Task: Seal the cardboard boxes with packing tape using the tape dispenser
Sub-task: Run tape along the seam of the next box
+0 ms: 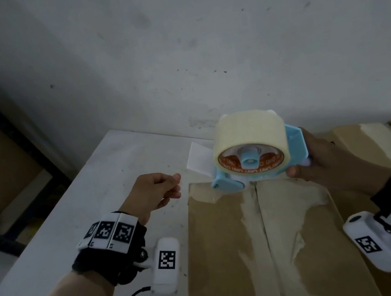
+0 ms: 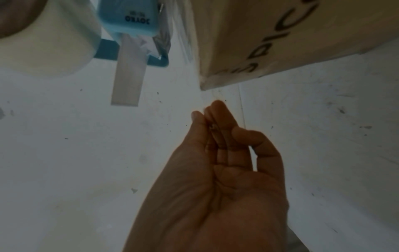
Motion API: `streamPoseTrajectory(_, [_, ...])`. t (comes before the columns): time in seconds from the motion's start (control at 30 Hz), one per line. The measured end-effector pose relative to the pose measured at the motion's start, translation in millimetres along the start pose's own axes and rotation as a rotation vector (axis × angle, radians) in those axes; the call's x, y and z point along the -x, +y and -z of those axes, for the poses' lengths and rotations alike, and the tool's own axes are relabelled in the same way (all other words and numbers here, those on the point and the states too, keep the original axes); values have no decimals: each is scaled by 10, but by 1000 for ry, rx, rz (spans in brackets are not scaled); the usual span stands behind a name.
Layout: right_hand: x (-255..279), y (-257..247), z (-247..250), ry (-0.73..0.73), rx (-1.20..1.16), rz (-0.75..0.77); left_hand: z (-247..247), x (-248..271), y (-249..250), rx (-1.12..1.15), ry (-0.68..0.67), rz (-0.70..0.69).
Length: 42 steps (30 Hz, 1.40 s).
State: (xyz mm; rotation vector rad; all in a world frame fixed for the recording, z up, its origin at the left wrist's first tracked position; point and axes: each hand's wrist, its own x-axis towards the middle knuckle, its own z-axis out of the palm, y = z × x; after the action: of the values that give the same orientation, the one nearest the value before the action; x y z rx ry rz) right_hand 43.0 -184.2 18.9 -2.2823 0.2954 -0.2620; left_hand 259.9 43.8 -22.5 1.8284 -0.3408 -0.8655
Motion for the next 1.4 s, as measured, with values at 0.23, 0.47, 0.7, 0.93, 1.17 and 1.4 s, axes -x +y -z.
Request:
streamPoseTrajectory(0.23, [-16, 22, 11, -14, 28, -16, 3, -22, -15, -2, -13, -3])
streamPoseTrajectory(0.47, [-58, 46, 5, -17, 111, 8, -129, -49, -169, -30, -62, 21])
streamPoseTrajectory(0.7, [-90, 72, 16, -40, 136, 7, -207, -78, -136, -50, -135, 80])
streamPoseTrajectory(0.93, [-59, 100, 7, -45, 117, -29, -256, 3, -291, -124, -288, 335])
streamPoseTrajectory(1.17, [-65, 155, 5, -82, 140, -59, -123, 223, 22, -437, -229, 95])
streamPoseTrajectory(1.4, [-56, 151, 17, -82, 151, -62, -253, 259, 71, -503, -457, 29])
